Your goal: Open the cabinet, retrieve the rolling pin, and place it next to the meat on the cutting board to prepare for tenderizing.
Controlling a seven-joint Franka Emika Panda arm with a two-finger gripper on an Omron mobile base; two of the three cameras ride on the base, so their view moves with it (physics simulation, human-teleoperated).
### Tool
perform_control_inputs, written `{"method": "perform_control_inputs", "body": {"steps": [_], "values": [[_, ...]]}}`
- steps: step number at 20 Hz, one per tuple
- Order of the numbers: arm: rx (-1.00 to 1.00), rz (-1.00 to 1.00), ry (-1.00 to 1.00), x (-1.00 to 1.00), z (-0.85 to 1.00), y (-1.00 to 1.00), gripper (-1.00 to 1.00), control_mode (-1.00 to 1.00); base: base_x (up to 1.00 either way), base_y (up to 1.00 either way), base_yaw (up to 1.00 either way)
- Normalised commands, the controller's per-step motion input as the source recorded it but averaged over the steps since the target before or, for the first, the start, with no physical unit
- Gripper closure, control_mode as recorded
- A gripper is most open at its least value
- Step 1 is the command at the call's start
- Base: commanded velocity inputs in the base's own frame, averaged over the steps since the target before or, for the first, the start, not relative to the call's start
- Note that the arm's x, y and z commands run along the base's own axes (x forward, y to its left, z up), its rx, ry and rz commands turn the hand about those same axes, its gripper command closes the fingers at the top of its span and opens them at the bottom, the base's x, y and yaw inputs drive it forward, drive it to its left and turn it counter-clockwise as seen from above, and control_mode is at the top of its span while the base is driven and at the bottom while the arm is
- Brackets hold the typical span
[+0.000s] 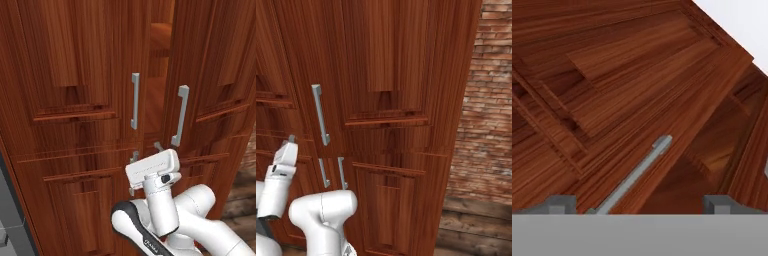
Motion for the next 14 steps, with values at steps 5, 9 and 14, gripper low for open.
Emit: {"method": "perform_control_inputs", "body": {"steps": [5,9,14], "values": [[0.00,-0.07,-0.15,-0.40,0.29,0.88,-1.00,-1.00,0.00,0.00,0.00],[0.13,0.13,-0.13,-0.75,0.02,0.57,-1.00,-1.00,0.00,0.00,0.00],[0.20,0.22,-0.08,-0.48,0.03,0.65,-1.00,-1.00,0.00,0.00,0.00]]}}
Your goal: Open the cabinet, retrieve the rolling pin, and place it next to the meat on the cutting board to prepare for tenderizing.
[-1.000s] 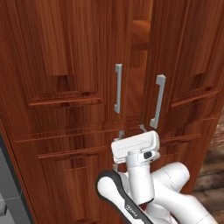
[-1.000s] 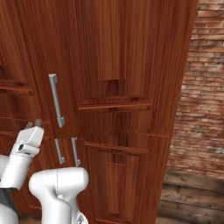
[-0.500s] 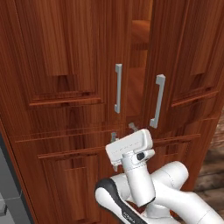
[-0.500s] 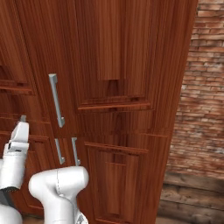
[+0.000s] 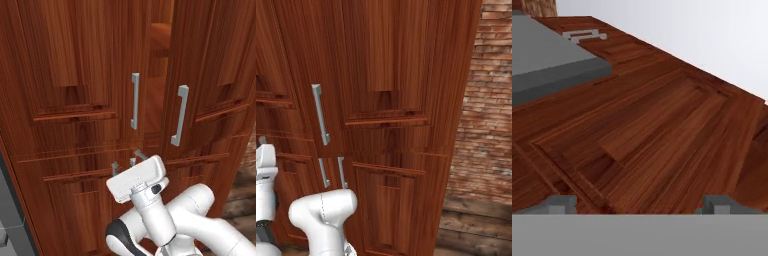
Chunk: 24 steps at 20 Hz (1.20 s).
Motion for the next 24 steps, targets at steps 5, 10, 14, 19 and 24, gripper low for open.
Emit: {"method": "perform_control_inputs", "body": {"steps": [5,10,14,19,24], "values": [[0.18,0.09,-0.08,-0.12,0.24,0.87,-1.00,-1.00,0.00,0.00,0.00],[0.01,-0.04,-0.17,-0.20,0.68,0.82,-1.00,-1.00,0.00,0.00,0.00],[-0.07,-0.16,-0.19,-0.18,0.78,0.73,-1.00,-1.00,0.00,0.00,0.00],[-0.21,-0.20,-0.09,-0.23,0.66,0.58,-1.00,-1.00,0.00,0.00,0.00],[-0.29,-0.25,0.01,-0.25,0.42,0.35,-1.00,-1.00,0.00,0.00,0.00]]}}
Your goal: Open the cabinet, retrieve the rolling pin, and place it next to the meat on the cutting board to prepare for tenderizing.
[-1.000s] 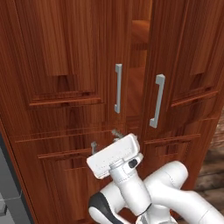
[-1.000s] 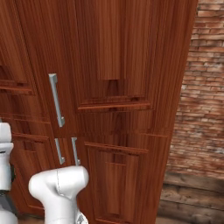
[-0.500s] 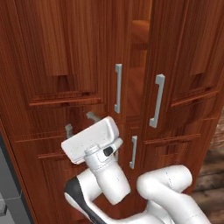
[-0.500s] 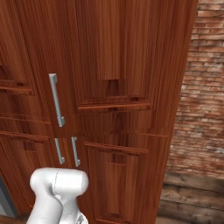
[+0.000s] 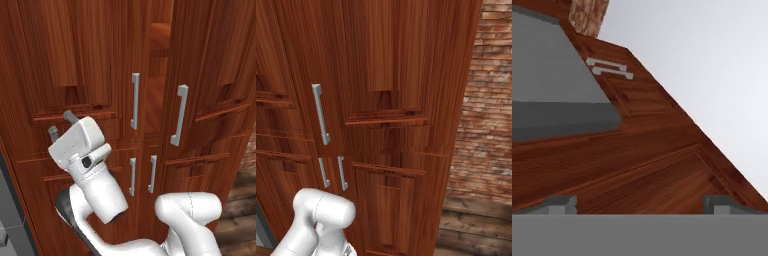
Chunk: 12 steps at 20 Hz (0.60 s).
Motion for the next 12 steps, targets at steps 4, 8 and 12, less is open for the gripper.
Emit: {"method": "perform_control_inputs", "body": {"steps": [4,8,12], "values": [[-0.29,-0.34,0.11,-0.20,0.32,0.22,-1.00,-1.00,0.00,0.00,0.00],[-0.23,-0.43,0.24,-0.21,0.18,0.05,-1.00,-1.00,0.00,0.00,0.00],[-0.22,-0.50,0.27,-0.14,0.07,0.00,-1.00,-1.00,0.00,0.00,0.00]]}}
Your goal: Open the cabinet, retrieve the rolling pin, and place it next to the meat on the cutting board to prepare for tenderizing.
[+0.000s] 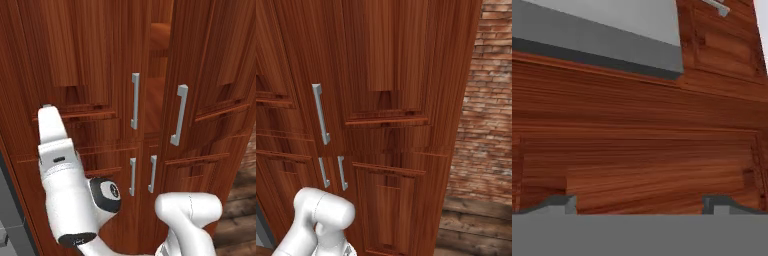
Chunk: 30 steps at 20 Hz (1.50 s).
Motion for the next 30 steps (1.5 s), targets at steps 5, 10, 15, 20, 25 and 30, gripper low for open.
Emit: {"method": "perform_control_inputs", "body": {"steps": [5,10,15,20,25,30], "values": [[-0.26,-0.50,0.28,-0.12,0.00,0.00,-1.00,-1.00,0.00,0.00,0.00],[-0.29,-0.30,0.25,-0.08,-0.16,-0.21,-1.00,-1.00,0.00,0.00,0.00],[-0.16,-0.15,0.10,-0.08,-0.27,-0.39,-1.00,-1.00,0.00,0.00,0.00],[-0.07,-0.16,0.02,-0.09,-0.16,-0.52,-1.00,-1.00,0.00,0.00,0.00],[0.00,-0.10,0.00,-0.02,-0.08,-0.68,-1.00,-1.00,0.00,0.00,0.00],[0.02,-0.09,-0.05,0.01,0.00,-0.70,-1.00,-1.00,0.00,0.00,0.00]]}}
